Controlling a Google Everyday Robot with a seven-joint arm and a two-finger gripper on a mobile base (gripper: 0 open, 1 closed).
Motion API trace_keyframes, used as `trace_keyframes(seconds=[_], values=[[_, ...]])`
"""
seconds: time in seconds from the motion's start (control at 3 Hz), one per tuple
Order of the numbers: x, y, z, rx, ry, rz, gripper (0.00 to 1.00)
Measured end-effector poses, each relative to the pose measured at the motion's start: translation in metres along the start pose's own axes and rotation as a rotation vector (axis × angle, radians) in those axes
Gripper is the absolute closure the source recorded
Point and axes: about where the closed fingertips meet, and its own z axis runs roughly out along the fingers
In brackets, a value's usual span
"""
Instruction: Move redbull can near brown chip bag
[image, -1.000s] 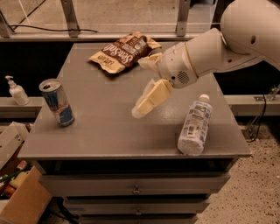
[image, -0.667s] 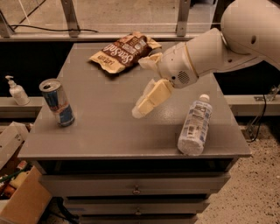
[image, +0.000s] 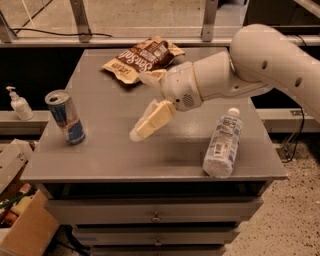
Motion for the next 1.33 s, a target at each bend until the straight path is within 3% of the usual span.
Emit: trace_keyframes(seconds=[0.67,1.33], values=[[-0.016,0.015,0.092,-0.089,-0.136,-0.026,0.0],[-0.027,0.002,0.157,-0.091,-0.199,-0.014,0.0]])
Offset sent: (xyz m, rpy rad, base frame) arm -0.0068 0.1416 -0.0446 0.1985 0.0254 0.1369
